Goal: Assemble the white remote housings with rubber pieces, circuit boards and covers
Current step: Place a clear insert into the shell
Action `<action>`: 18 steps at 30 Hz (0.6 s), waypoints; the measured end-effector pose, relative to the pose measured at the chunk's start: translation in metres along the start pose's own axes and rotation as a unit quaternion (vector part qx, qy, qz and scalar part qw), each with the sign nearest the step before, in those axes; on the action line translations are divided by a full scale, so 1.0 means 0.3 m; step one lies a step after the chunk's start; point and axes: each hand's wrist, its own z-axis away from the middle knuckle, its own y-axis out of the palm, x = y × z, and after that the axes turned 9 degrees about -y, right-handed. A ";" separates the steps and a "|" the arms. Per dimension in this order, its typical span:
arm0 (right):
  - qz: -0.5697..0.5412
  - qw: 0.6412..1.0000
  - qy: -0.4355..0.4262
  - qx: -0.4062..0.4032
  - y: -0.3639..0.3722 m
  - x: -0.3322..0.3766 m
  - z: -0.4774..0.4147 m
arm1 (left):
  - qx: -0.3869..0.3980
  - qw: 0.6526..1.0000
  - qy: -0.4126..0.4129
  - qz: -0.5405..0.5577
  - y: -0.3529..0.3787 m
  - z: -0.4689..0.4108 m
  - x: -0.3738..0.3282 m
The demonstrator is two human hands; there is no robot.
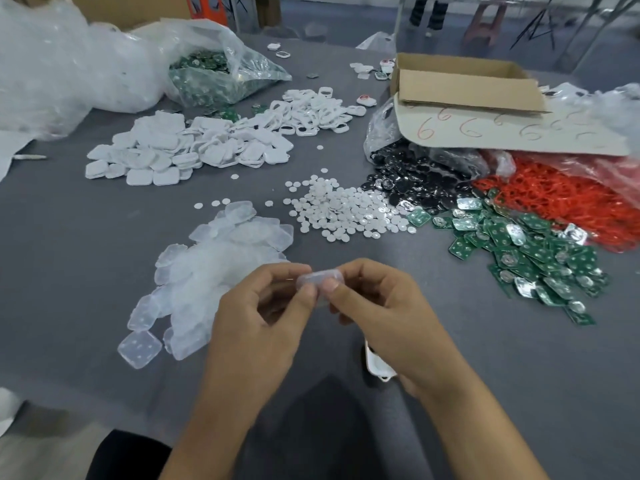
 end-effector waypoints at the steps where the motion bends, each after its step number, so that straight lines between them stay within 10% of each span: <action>1: 0.013 1.000 0.008 -0.013 -0.015 0.002 0.015 | 0.003 1.000 -0.002 0.011 0.011 0.006 0.000; 18: 0.149 0.986 0.031 -0.069 -0.192 0.014 0.151 | 0.198 0.980 -0.023 -0.012 0.150 -0.011 0.039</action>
